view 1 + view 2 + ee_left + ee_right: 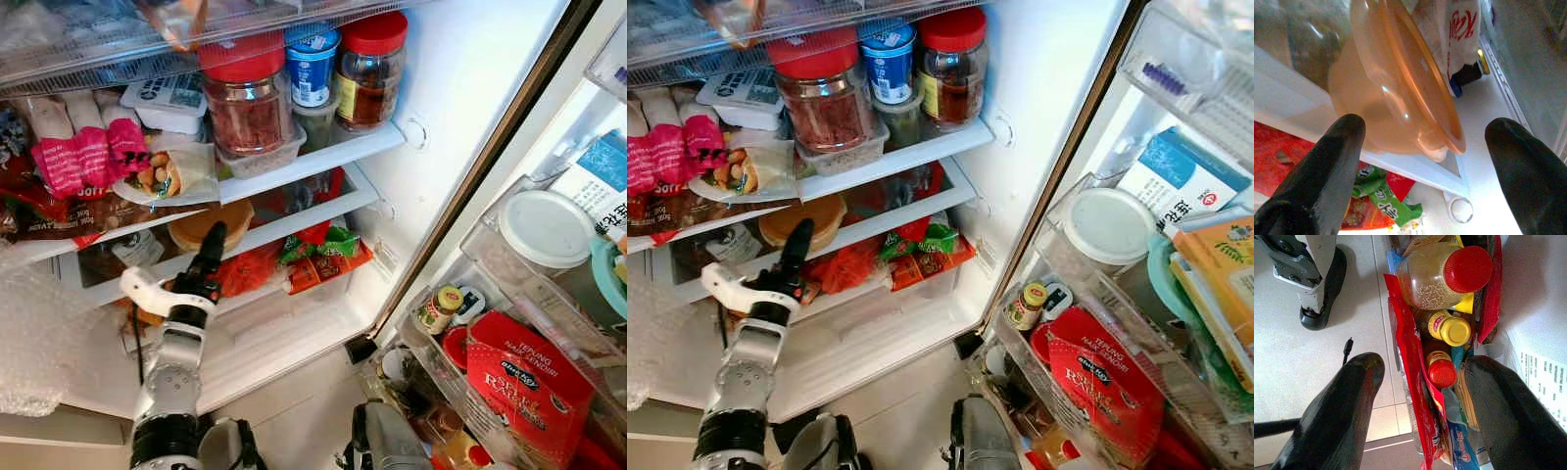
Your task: Restocking fridge
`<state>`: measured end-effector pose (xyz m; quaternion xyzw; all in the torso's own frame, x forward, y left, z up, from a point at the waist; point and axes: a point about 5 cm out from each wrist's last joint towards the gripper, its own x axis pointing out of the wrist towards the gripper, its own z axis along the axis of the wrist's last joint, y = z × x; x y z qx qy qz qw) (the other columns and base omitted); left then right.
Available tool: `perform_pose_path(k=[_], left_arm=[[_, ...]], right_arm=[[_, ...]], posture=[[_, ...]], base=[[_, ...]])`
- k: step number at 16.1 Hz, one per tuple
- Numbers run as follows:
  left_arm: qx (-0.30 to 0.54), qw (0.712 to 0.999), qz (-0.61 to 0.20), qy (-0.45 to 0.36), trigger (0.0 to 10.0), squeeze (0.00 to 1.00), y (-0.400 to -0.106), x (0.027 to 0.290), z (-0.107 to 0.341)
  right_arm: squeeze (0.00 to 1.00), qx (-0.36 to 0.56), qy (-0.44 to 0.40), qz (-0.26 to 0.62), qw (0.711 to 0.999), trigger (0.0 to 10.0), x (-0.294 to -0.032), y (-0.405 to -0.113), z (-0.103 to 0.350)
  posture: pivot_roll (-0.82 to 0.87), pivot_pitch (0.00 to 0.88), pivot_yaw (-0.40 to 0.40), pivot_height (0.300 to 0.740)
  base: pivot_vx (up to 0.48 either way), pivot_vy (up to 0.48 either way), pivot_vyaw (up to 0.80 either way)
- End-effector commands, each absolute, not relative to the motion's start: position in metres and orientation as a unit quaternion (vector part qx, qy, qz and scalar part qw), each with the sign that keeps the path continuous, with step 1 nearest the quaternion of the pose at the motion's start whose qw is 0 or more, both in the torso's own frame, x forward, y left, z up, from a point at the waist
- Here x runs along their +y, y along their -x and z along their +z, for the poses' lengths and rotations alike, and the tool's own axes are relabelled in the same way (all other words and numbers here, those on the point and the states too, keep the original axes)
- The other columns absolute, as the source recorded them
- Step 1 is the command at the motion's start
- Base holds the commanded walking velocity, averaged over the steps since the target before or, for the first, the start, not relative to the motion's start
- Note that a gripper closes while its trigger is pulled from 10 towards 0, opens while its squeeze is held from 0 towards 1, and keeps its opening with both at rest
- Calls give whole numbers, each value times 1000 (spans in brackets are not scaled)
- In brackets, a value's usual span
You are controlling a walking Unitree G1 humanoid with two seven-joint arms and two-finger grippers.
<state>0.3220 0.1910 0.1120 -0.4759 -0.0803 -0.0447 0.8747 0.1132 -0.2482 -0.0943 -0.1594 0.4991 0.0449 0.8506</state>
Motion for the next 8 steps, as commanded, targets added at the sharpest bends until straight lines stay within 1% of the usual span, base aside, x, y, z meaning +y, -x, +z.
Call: perform_pose_path(k=[1,4,8], left_arm=[[-65,873,-54,481,10000,0,-324,185,109],[-58,869,-75,486,10000,0,-344,174,115],[-48,874,-81,476,10000,0,-355,169,115]], right_arm=[[0,511,154,49,844,10000,-245,-104,-98],[0,511,153,46,845,10000,-244,-104,-98],[0,511,152,43,845,10000,-244,-104,-98]], posture=[[-192,208,-31,643],[-206,205,-23,643],[-216,201,-16,643]], base=[[0,0,0],[0,0,0],[0,0,0]])
